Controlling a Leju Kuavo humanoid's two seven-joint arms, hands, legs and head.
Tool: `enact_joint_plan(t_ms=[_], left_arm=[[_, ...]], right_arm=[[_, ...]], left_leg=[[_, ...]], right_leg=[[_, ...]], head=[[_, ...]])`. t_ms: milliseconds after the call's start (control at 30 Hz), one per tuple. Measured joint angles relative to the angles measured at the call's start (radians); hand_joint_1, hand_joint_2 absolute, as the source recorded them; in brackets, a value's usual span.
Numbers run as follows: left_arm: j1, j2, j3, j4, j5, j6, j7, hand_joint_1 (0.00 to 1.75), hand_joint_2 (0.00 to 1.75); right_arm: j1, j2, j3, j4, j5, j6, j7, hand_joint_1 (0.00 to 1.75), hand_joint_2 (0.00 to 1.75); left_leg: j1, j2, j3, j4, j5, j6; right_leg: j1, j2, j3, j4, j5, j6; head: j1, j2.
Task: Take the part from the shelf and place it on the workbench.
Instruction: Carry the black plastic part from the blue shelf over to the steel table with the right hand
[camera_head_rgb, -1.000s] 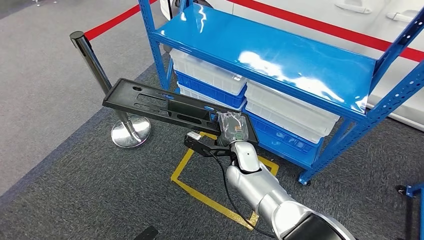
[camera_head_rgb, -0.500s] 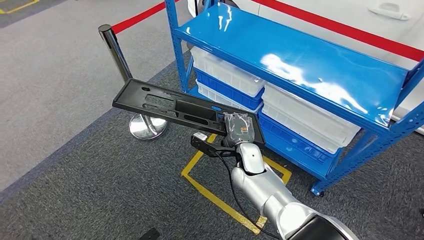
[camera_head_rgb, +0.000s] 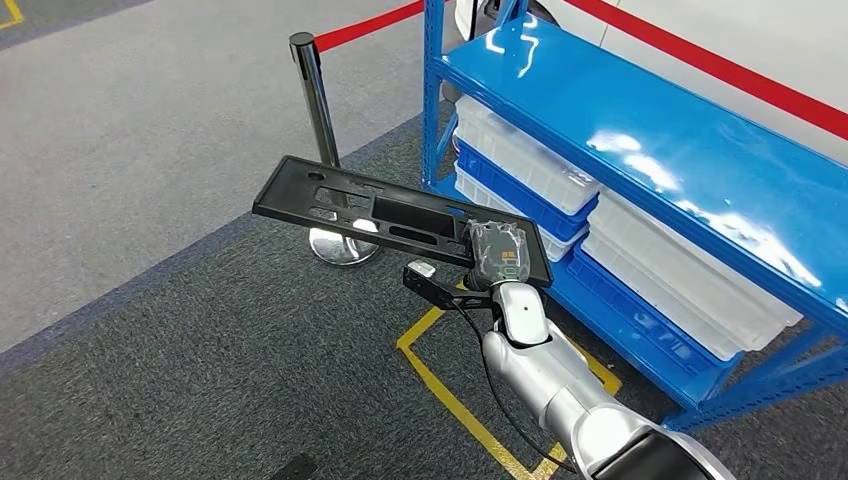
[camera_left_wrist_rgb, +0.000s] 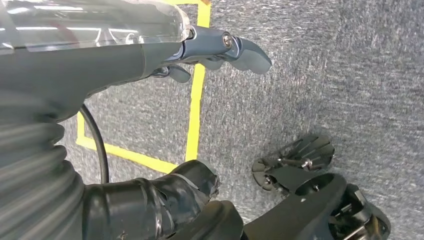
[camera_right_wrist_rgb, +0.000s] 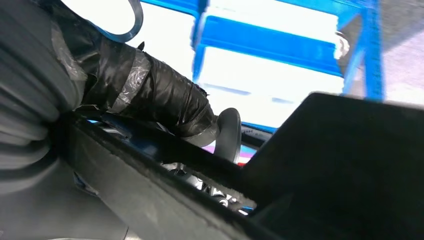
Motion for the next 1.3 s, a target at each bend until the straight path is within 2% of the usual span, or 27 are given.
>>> enact_joint_plan(t_ms=[67,133,200,267,333,367,400,433,500,533,567,633,667,733,800,833,867,900,933,967,1033,1100,1133,1167,1200,1233,1300], left_arm=[[-0.001,0.000,0.000,0.000,0.000,0.000,-0.001,0.00,1.75],[0.002,0.001,0.001,0.000,0.000,0.001,-0.001,0.00,1.75],[0.007,0.002,0.001,0.000,0.000,0.001,-0.001,0.00,1.75],[0.006,0.003,0.002,0.000,0.000,0.002,-0.001,0.00,1.75],[0.004,0.002,0.003,0.000,0.000,0.003,-0.001,0.00,1.75],[0.004,0.002,0.004,0.000,0.000,0.003,-0.001,0.00,1.75],[0.005,0.002,0.005,0.000,0.000,0.003,-0.001,0.00,1.75],[0.006,0.002,0.006,0.000,0.000,0.003,-0.001,0.00,1.75],[0.005,0.003,0.008,0.000,0.000,0.004,-0.001,0.00,1.75],[0.004,0.003,0.008,0.000,0.000,0.004,-0.001,0.00,1.75],[0.002,0.003,0.009,0.000,0.000,0.005,-0.001,0.00,1.75],[0.003,0.004,0.011,0.000,0.000,0.005,-0.001,0.00,1.75],[0.005,0.003,0.012,0.000,-0.001,0.005,-0.001,0.00,1.75],[0.006,0.003,0.014,0.000,-0.002,0.005,-0.001,0.00,1.75],[0.004,0.002,0.014,0.000,-0.003,0.005,-0.001,0.00,1.75],[0.004,0.002,0.014,0.000,-0.004,0.005,-0.001,0.00,1.75],[0.004,0.002,0.014,0.000,-0.005,0.005,-0.001,0.00,1.75],[0.004,0.002,0.015,0.000,-0.006,0.005,-0.001,0.00,1.75],[0.005,0.002,0.015,0.000,-0.007,0.005,-0.001,0.00,1.75],[0.006,0.002,0.015,0.000,-0.008,0.004,-0.001,0.00,1.75],[0.005,0.002,0.015,0.000,-0.008,0.004,-0.001,0.00,1.75],[0.004,0.002,0.015,0.000,-0.008,0.005,-0.002,0.00,1.75],[0.006,0.002,0.016,0.000,-0.008,0.005,-0.002,0.00,1.75],[0.008,0.003,0.016,0.000,-0.008,0.005,-0.002,0.00,1.75],[0.010,0.004,0.017,0.000,-0.008,0.005,-0.002,0.00,1.75],[0.011,0.004,0.017,0.000,-0.007,0.006,-0.002,0.00,1.75],[0.009,0.004,0.017,0.000,-0.006,0.006,-0.003,0.00,1.75]], right_arm=[[0.000,-0.007,0.000,-0.004,0.000,0.001,-0.002,1.75,1.75],[0.002,-0.012,0.000,-0.007,0.000,0.001,-0.002,1.75,1.75],[0.002,-0.014,0.000,-0.010,0.000,0.000,-0.002,1.75,1.75],[0.002,-0.018,-0.001,-0.012,0.003,-0.003,0.000,1.75,1.75],[0.005,-0.025,-0.001,-0.014,0.006,-0.006,0.002,1.75,1.75],[0.008,-0.028,-0.001,-0.014,0.007,-0.006,0.003,1.75,1.75],[0.011,-0.031,-0.001,-0.014,0.008,-0.007,0.004,1.75,1.75],[0.014,-0.034,-0.001,-0.014,0.009,-0.008,0.004,1.75,1.75],[0.016,-0.037,-0.003,-0.014,0.013,-0.009,0.004,1.75,1.75],[0.015,-0.039,-0.004,-0.014,0.016,-0.010,0.003,1.75,1.75],[0.015,-0.041,-0.006,-0.014,0.019,-0.010,0.002,1.75,1.75],[0.016,-0.042,-0.007,-0.014,0.022,-0.011,0.001,1.75,1.75],[0.017,-0.043,-0.008,-0.014,0.023,-0.011,0.001,1.75,1.75],[0.017,-0.045,-0.010,-0.015,0.024,-0.011,0.000,1.75,1.75],[0.020,-0.050,-0.012,-0.015,0.024,-0.013,0.000,1.75,1.75],[0.023,-0.053,-0.014,-0.015,0.024,-0.013,0.000,1.75,1.75],[0.028,-0.056,-0.015,-0.014,0.024,-0.014,0.000,1.75,1.75],[0.032,-0.059,-0.017,-0.014,0.024,-0.014,0.000,1.75,1.75],[0.035,-0.061,-0.019,-0.014,0.024,-0.014,-0.001,1.75,1.75],[0.037,-0.062,-0.021,-0.014,0.024,-0.014,-0.001,1.75,1.75],[0.036,-0.064,-0.026,-0.015,0.024,-0.015,-0.002,1.75,1.75],[0.037,-0.064,-0.030,-0.015,0.024,-0.016,-0.003,1.75,1.75],[0.038,-0.065,-0.032,-0.015,0.024,-0.017,-0.003,1.75,1.75],[0.038,-0.065,-0.034,-0.015,0.024,-0.017,-0.003,1.75,1.75],[0.038,-0.065,-0.036,-0.016,0.024,-0.017,-0.003,1.75,1.75],[0.038,-0.065,-0.038,-0.018,0.025,-0.018,-0.004,1.75,1.75],[0.038,-0.068,-0.046,-0.021,0.026,-0.020,-0.004,1.75,1.75]], left_leg=[[0.001,-0.020,-0.009,0.004,0.002,-0.013],[0.006,-0.039,-0.015,0.000,0.008,-0.028],[0.005,-0.011,-0.028,0.021,-0.007,-0.038],[0.004,0.046,-0.071,0.115,-0.059,-0.044],[0.006,0.072,-0.126,0.237,-0.109,-0.049],[0.007,0.076,-0.138,0.266,-0.114,-0.050],[0.008,0.080,-0.130,0.255,-0.099,-0.049],[0.007,0.086,-0.104,0.207,-0.072,-0.048],[0.000,0.120,-0.030,0.070,-0.023,-0.039],[-0.005,0.133,-0.007,0.024,-0.013,-0.032],[-0.010,0.141,0.004,0.000,-0.012,-0.026],[-0.013,0.124,0.004,-0.006,-0.010,-0.014],[-0.011,0.113,0.007,-0.011,-0.008,-0.008],[-0.004,0.093,0.014,-0.024,0.000,0.004],[-0.001,0.073,0.015,-0.028,0.004,0.012],[-0.002,0.061,0.014,-0.027,0.004,0.012],[-0.002,0.048,0.013,-0.026,0.004,0.013],[-0.002,0.034,0.013,-0.023,0.004,0.013],[-0.001,0.020,0.012,-0.020,0.004,0.012],[0.000,0.007,0.010,-0.015,0.002,0.010],[-0.001,-0.016,0.002,-0.003,-0.001,0.001],[0.000,-0.035,-0.008,0.002,0.001,-0.011],[0.001,-0.045,-0.011,0.001,0.004,-0.017],[0.003,-0.046,-0.015,0.001,0.005,-0.023],[0.002,-0.030,-0.021,0.011,-0.001,-0.027],[0.001,-0.003,-0.034,0.037,-0.017,-0.031],[-0.001,0.059,-0.085,0.147,-0.074,-0.035]], right_leg=[[-0.001,0.027,0.025,-0.053,0.009,-0.002],[0.002,0.011,0.028,-0.059,0.013,-0.011],[0.000,-0.011,0.032,-0.069,0.020,-0.024],[0.003,-0.034,0.035,-0.075,0.023,-0.035],[0.009,-0.062,0.035,-0.074,0.021,-0.040],[0.011,-0.076,0.035,-0.074,0.020,-0.041],[0.012,-0.089,0.035,-0.074,0.019,-0.041],[0.012,-0.101,0.036,-0.073,0.017,-0.041],[0.016,-0.123,0.038,-0.072,0.013,-0.036],[0.019,-0.132,0.039,-0.072,0.012,-0.033],[0.021,-0.141,0.040,-0.072,0.011,-0.029],[0.024,-0.160,0.044,-0.076,0.010,-0.020],[0.022,-0.161,0.047,-0.075,0.006,-0.014],[0.019,-0.123,0.032,-0.035,-0.025,-0.005],[0.015,-0.068,-0.025,0.084,-0.087,-0.003],[0.015,-0.055,-0.058,0.151,-0.112,-0.003],[0.014,-0.051,-0.081,0.195,-0.121,-0.002],[0.014,-0.049,-0.088,0.204,-0.111,-0.002],[0.012,-0.046,-0.074,0.170,-0.082,-0.002],[0.008,-0.037,-0.045,0.105,-0.043,-0.002],[0.001,0.004,0.011,-0.016,0.004,-0.002],[0.000,0.023,0.029,-0.054,0.007,-0.003],[0.002,0.013,0.030,-0.055,0.010,-0.008],[0.002,0.002,0.031,-0.058,0.013,-0.013],[0.002,-0.009,0.033,-0.062,0.016,-0.020],[0.002,-0.021,0.034,-0.067,0.018,-0.027],[0.006,-0.046,0.035,-0.070,0.019,-0.036]], head=[[0.000,0.000],[0.000,0.000],[-0.002,0.000],[-0.005,0.000],[-0.007,0.000],[-0.007,0.000],[-0.007,0.000],[-0.007,0.000],[-0.007,0.000],[-0.007,0.000],[-0.006,0.000],[-0.006,0.000],[-0.006,0.000],[-0.006,0.000],[-0.005,0.000],[-0.005,0.000],[-0.005,0.000],[-0.005,0.000],[-0.005,0.000],[-0.005,0.000],[-0.005,0.000],[-0.005,0.000],[-0.005,0.000],[-0.005,0.000],[-0.007,0.000],[-0.008,0.000],[-0.011,0.000]])
